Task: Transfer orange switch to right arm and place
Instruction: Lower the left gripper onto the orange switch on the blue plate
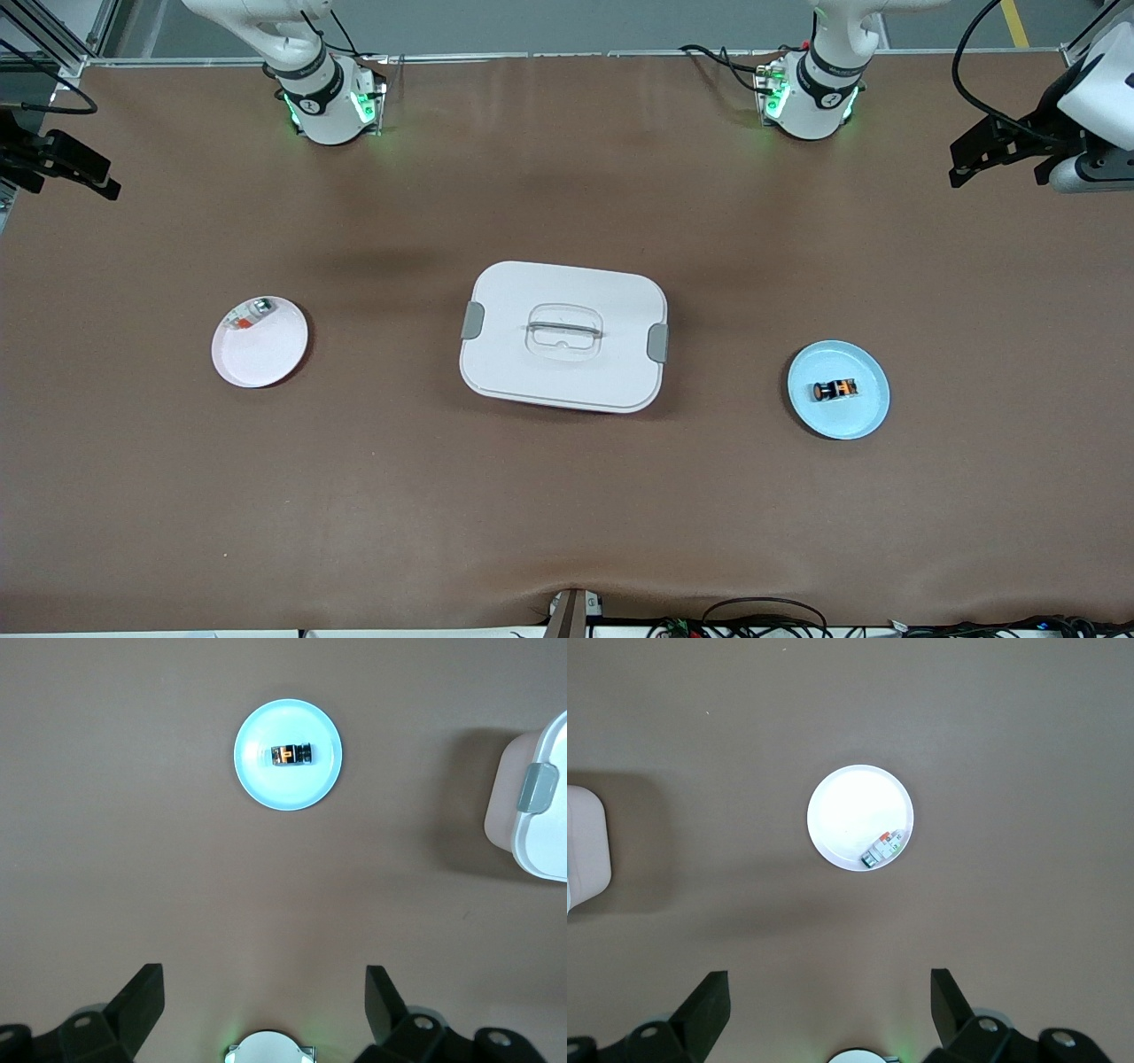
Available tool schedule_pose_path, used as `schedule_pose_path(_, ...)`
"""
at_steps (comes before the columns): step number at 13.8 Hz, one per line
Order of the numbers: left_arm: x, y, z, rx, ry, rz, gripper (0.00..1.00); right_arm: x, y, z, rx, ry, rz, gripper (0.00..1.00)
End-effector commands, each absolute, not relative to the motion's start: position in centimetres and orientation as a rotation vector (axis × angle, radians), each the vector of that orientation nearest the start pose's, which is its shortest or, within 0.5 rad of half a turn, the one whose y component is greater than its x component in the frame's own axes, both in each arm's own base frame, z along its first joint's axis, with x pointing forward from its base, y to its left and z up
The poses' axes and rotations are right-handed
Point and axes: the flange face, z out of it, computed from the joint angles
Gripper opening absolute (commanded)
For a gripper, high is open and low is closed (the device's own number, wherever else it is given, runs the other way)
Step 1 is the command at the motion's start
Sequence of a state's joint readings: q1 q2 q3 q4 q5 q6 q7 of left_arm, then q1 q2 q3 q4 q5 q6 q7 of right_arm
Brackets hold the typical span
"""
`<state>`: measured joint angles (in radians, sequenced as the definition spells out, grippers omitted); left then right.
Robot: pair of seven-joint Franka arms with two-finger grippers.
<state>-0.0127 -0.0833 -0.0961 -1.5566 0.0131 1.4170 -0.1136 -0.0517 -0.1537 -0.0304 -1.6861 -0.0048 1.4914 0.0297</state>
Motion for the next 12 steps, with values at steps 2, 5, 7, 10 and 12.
schedule_pose_path(2, 51.1, -5.6, 66.5, -3.112, -0.016, 0.097, 1.00, 49.8, -4.2, 64.9, -3.150, 0.188, 0.071, 1.00)
schedule_pose_path(5, 51.7, -5.3, 65.7, -3.111, -0.013, 0.116, 1.00, 49.9, -4.2, 64.7, -3.150, 0.188, 0.078, 1.00)
schedule_pose_path(7, 52.8, -4.7, 64.1, -3.109, -0.022, 0.156, 1.00, 49.9, -4.1, 64.7, -3.150, 0.186, 0.078, 1.00)
schedule_pose_path(10, 54.6, -3.4, 61.4, -3.112, -0.056, 0.184, 1.00, 49.9, -4.2, 64.7, -3.150, 0.188, 0.078, 1.00)
schedule_pose_path(12, 55.9, -3.4, 59.3, -3.112, -0.053, 0.201, 1.00, 49.9, -4.1, 64.7, -3.150, 0.186, 0.076, 1.00)
